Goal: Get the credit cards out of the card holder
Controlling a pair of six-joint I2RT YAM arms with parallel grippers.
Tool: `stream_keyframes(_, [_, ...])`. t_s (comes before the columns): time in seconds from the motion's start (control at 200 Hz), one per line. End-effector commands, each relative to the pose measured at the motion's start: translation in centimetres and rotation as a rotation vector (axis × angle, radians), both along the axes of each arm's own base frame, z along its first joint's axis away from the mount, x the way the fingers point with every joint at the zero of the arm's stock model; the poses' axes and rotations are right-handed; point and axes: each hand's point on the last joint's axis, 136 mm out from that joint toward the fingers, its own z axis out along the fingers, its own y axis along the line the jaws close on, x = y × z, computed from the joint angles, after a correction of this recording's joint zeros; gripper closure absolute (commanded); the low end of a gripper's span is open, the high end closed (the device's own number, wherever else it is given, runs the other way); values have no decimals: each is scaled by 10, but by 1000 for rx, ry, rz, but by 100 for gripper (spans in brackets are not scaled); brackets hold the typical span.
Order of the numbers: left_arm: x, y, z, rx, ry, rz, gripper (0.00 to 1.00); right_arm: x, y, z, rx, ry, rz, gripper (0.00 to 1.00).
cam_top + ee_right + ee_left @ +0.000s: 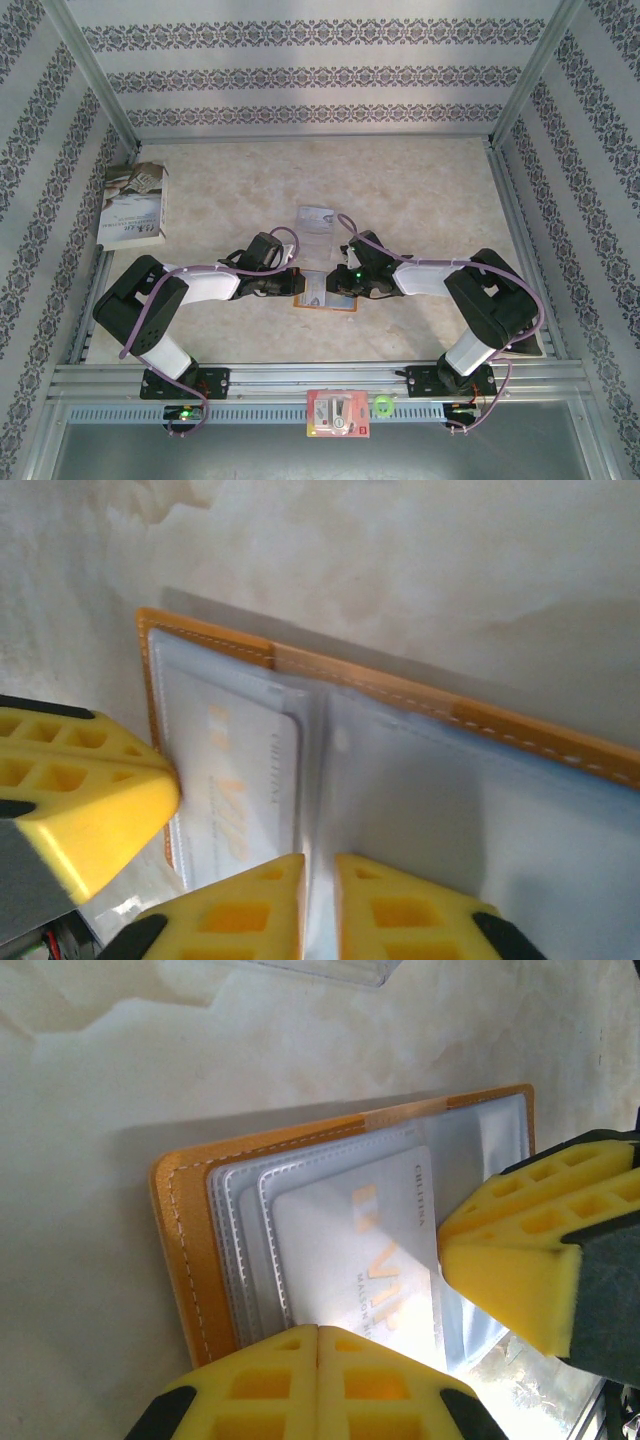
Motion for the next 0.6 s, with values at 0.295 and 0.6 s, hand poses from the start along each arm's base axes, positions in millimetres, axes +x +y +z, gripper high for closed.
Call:
stream_keyframes(0.295, [-34, 38, -51, 175, 174, 47, 100, 1, 13, 2, 31, -10, 32, 84])
stream_keyframes(0.6, [-34, 37, -51, 171, 171, 45, 100, 0, 22, 0, 38, 0, 56, 82])
